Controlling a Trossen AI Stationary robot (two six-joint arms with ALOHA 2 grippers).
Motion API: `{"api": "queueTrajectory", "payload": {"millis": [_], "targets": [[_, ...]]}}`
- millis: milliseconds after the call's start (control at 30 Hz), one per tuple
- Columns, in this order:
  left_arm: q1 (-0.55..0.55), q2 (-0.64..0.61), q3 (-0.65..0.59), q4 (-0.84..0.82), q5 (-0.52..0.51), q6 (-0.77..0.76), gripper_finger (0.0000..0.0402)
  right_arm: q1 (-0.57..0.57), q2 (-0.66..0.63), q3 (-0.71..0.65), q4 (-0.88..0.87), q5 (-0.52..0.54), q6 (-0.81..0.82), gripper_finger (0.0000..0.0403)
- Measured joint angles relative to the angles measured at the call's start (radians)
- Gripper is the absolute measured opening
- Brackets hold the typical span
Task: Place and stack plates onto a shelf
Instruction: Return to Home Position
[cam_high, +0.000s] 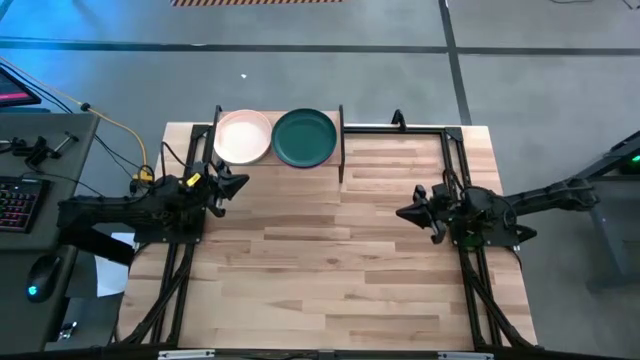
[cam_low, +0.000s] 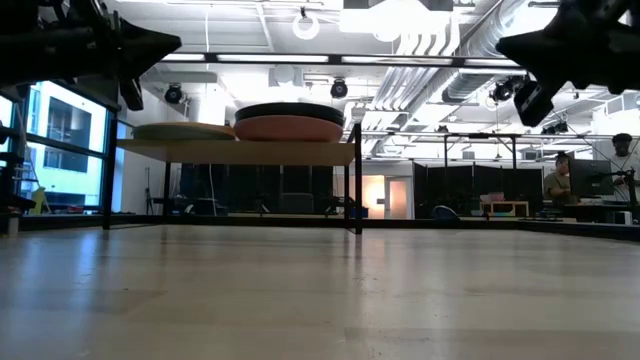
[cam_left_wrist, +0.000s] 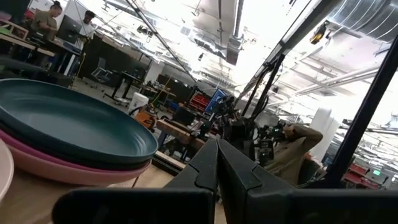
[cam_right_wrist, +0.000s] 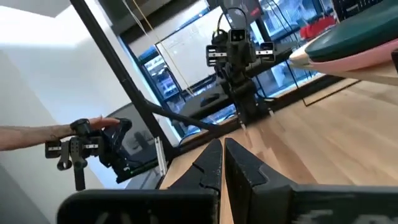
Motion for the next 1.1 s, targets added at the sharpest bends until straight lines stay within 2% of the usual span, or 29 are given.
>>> {"api": "queueTrajectory", "payload": {"millis": [233,500,633,767,900,1100], "targets": [[0.000,-0.099,0.000,-0.097,0.000,0.000,0.0001,0.000,-0.009,-0.018,-0.071,-0.013,-0.063,0.0000],[0.000,-0.256,0.000,-0.256,-0.001,0.000,0.0001,-0.016,-0.016,-0.018,-0.117,-0.016,-0.057,0.0000],[-0.008,-0.254,0.000,-0.286,-0.001,0.001,0.0001,-0.039,-0.028,-0.018,-0.132,-0.022,-0.058,0.0000],[-0.018,-0.254,0.000,-0.371,0.000,0.001,0.0001,-0.061,-0.047,-0.018,-0.142,-0.086,-0.086,0.0000],[-0.017,-0.246,0.000,-0.535,0.002,0.000,0.0001,-0.073,-0.075,-0.018,-0.224,-0.127,-0.101,0.0000],[-0.017,-0.203,0.003,-0.511,0.028,0.000,0.0001,-0.073,-0.132,-0.018,-0.257,-0.132,-0.174,0.0000]]}}
